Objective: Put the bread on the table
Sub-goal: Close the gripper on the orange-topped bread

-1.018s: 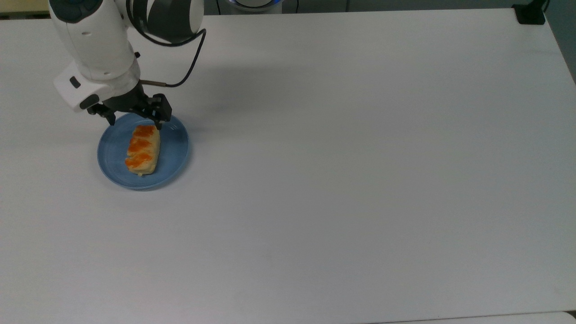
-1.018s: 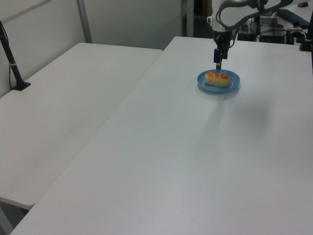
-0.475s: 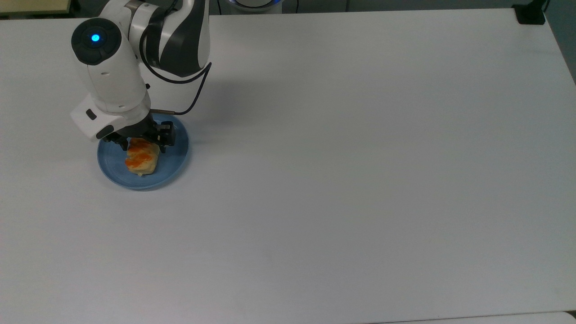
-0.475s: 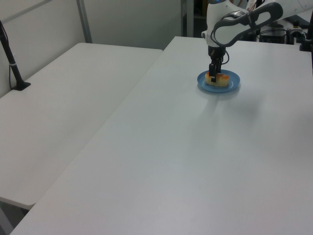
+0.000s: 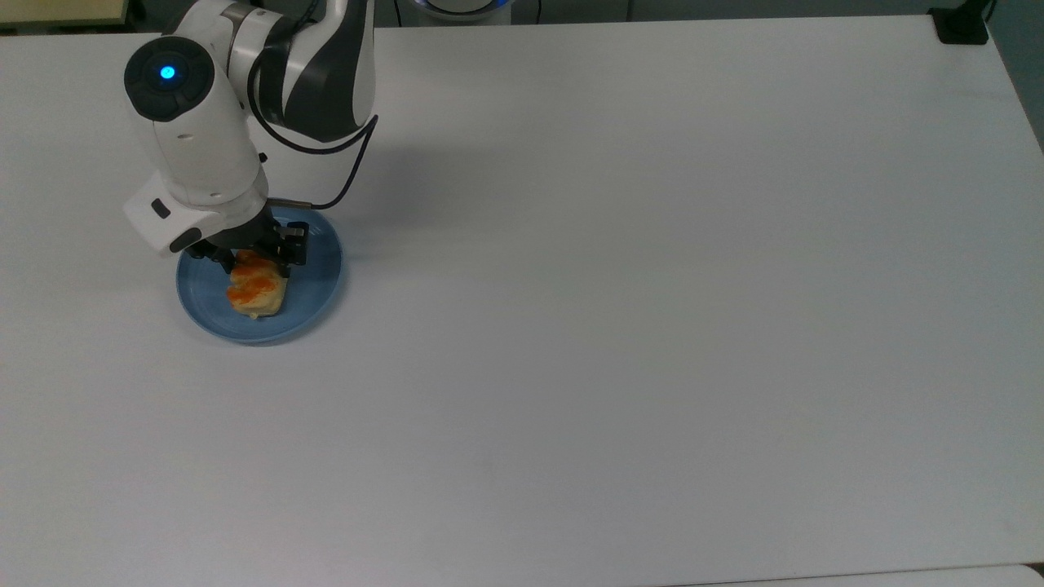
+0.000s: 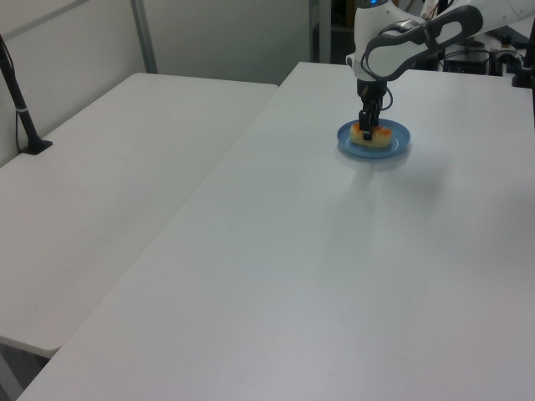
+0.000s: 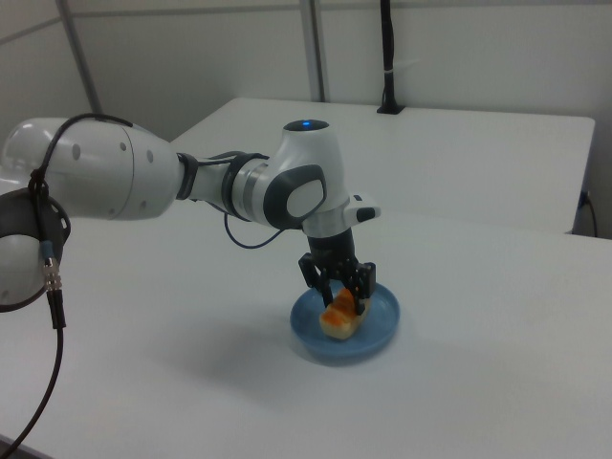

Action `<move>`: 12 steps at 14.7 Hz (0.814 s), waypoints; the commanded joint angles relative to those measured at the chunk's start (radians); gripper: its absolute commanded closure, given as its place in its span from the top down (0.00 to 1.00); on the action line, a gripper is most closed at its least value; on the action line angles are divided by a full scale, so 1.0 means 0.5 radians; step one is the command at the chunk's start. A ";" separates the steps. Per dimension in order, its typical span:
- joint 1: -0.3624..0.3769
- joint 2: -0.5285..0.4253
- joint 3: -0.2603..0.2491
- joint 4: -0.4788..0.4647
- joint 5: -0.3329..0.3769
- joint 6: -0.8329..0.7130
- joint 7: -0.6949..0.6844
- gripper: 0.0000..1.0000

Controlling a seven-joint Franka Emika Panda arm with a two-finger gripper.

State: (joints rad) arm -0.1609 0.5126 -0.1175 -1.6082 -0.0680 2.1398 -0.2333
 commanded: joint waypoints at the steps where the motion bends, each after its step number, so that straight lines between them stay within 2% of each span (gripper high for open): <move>1: 0.006 -0.001 -0.001 -0.017 -0.036 0.019 -0.037 0.46; 2: 0.006 -0.001 -0.001 -0.017 -0.036 0.019 -0.037 0.42; 8: 0.012 -0.077 -0.001 -0.002 -0.027 -0.012 -0.018 0.41; 10: 0.021 -0.117 0.014 0.026 -0.005 -0.116 -0.006 0.41; 12: 0.079 -0.151 0.087 0.032 -0.005 -0.211 0.046 0.41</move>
State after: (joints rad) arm -0.1540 0.4867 -0.1085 -1.5819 -0.0687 2.1029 -0.2342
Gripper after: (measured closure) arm 0.590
